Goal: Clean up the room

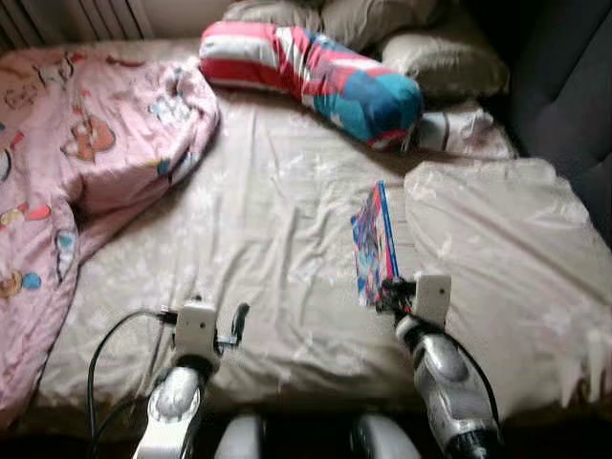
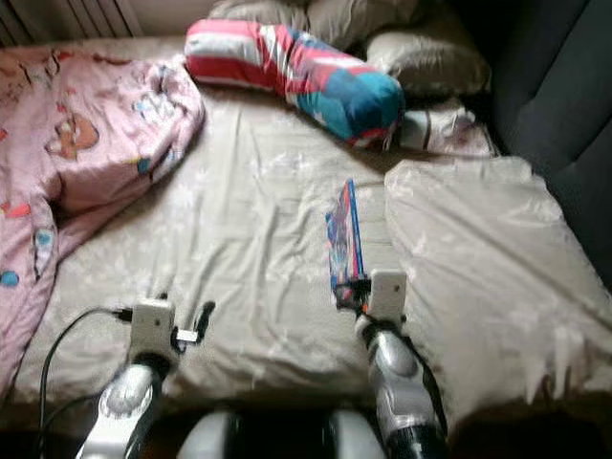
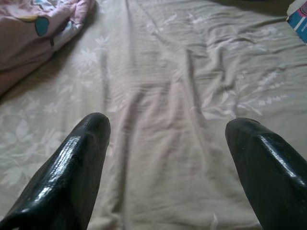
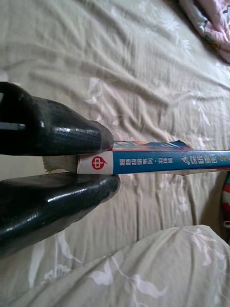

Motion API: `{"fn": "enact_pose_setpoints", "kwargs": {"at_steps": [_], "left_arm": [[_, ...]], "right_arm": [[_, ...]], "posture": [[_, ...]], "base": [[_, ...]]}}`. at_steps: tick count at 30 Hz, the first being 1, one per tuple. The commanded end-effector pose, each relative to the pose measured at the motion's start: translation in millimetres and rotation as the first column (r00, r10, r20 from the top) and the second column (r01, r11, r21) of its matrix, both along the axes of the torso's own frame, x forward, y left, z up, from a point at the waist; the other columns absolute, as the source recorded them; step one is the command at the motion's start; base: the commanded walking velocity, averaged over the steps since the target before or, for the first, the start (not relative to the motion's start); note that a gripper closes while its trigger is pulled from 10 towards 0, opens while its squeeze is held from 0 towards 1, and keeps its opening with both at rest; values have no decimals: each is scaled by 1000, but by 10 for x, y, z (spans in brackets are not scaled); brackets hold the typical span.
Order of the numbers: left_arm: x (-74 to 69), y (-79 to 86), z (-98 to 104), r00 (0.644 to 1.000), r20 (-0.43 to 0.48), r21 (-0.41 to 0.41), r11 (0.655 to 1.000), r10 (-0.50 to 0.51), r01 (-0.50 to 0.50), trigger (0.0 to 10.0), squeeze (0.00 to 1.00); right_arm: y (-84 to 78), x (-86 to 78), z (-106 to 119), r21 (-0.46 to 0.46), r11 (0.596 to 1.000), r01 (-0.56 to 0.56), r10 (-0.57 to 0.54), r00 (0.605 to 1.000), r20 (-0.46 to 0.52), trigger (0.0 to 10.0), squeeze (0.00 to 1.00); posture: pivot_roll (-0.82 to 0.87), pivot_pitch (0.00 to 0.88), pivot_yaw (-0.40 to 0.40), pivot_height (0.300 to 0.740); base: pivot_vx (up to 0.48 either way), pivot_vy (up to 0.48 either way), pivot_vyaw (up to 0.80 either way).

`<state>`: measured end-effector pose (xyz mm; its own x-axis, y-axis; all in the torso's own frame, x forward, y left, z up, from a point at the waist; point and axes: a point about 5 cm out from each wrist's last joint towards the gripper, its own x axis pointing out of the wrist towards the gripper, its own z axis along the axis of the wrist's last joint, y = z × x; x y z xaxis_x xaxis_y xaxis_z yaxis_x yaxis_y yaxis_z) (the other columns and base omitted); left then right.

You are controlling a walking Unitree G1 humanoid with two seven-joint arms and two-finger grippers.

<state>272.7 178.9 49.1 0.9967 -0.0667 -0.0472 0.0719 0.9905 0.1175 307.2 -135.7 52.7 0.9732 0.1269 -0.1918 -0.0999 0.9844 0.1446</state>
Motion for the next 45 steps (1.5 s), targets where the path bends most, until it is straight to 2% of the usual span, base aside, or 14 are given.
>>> {"fn": "enact_pose_setpoints", "kwargs": {"at_steps": [1,14,18,28,34,35,36,37,45], "left_arm": [[-37,35,-39,1000,-24,4,1000,10,-9,10000,0],[-17,42,-35,1000,-26,7,1000,10,-10,10000,0],[-9,47,-32,1000,-27,9,1000,10,-10,10000,0],[-7,66,-28,1000,-28,14,1000,10,-9,10000,0],[-7,85,-24,1000,-29,20,1000,4,-3,10000,0],[-6,89,-24,1000,-30,21,1000,3,-2,10000,0],[-5,95,-23,1000,-31,23,1000,0,0,10000,0],[-4,95,-23,999,-32,24,1000,-1,2,10000,0],[-11,116,-9,999,-33,37,999,-13,14,10000,0]], "right_arm": [[11,18,39,-1,1000,-3,3,1000,26,10000,0],[-10,157,88,-2,1000,-14,14,1000,13,10000,0],[-10,224,117,74,996,-41,42,999,-9,10000,0],[-83,292,91,82,993,-82,87,994,-70,10000,0],[-204,345,100,177,984,-23,40,995,-94,10000,0],[-216,347,98,207,978,-10,30,995,-95,10000,0],[-216,340,72,276,961,9,21,994,-107,10000,0],[-216,327,43,296,955,17,19,993,-120,10000,0],[-191,262,-84,346,938,32,27,986,-166,10000,0]], "posture": [[-2,227,0,660],[4,221,4,660],[9,218,6,660],[17,215,13,660],[20,217,25,660],[20,217,26,660],[18,217,28,660],[18,216,29,660],[33,223,46,660]], "base": [[0,0,0],[0,0,0],[0,0,0],[0,0,0],[0,0,0],[0,0,0],[0,0,0],[0,0,0],[0,0,0]]}}
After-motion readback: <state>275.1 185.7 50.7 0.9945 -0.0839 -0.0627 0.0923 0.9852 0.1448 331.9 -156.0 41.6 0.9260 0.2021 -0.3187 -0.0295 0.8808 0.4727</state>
